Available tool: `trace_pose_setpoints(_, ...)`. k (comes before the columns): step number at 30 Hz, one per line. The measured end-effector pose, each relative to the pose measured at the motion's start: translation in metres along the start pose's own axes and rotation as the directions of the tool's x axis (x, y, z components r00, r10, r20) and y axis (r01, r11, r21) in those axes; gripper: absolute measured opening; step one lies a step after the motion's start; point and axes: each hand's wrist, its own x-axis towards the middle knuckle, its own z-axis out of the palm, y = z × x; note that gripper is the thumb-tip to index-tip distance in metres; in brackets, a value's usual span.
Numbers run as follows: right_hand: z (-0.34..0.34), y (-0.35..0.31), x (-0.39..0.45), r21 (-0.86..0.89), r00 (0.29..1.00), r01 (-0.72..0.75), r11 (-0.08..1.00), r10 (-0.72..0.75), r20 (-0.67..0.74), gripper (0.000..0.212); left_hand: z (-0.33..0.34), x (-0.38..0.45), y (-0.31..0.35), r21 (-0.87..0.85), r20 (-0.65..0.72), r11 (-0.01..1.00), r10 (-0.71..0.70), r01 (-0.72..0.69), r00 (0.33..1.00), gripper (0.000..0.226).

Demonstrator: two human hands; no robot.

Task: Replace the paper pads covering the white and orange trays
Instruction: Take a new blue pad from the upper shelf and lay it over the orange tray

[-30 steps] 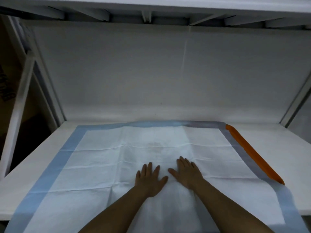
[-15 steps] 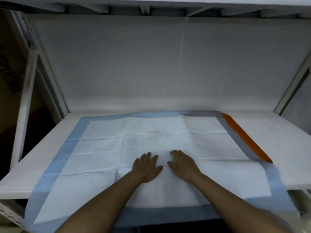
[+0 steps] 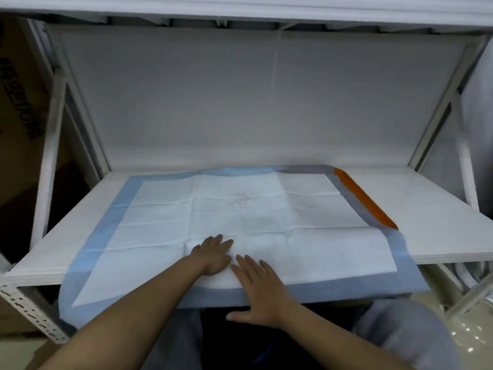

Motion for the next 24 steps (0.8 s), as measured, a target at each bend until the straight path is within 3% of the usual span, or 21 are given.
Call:
trace_pose_setpoints(5, 0.008, -0.004, 0.000, -0.111, 0.999, 0.010, 0.994, -0.007, 0.034, 0.100, 0.001, -0.008, -0.001, -0.021, 0.019, 1.000, 0.010, -0.010, 1.000, 0.058)
trace_pose_setpoints(9, 0.004, 0.001, 0.003, -0.126, 0.992, -0.029, 0.992, 0.013, -0.124, 0.070, 0.003, -0.008, 0.000, -0.014, 0.025, 1.000, 0.025, -0.025, 0.999, 0.058)
trace_pose_setpoints(14, -0.003, 0.004, -0.003, -0.197, 0.990, -0.019, 0.980, -0.010, -0.142, 0.038, 0.000, -0.004, -0.003, -0.020, 0.031, 0.999, 0.026, -0.025, 0.999, 0.058)
trace_pose_setpoints(19, -0.003, 0.005, -0.006, -0.276, 0.989, -0.020, 0.961, -0.022, -0.148, 0.049, -0.001, -0.003, -0.006, -0.030, 0.032, 0.999, 0.020, -0.019, 0.999, 0.058)
trace_pose_setpoints(24, -0.031, 0.007, -0.004, -0.274, 0.952, -0.104, 0.956, 0.016, -0.306, 0.041, -0.003, -0.008, -0.005, -0.043, 0.026, 0.998, 0.037, -0.036, 0.999, 0.058)
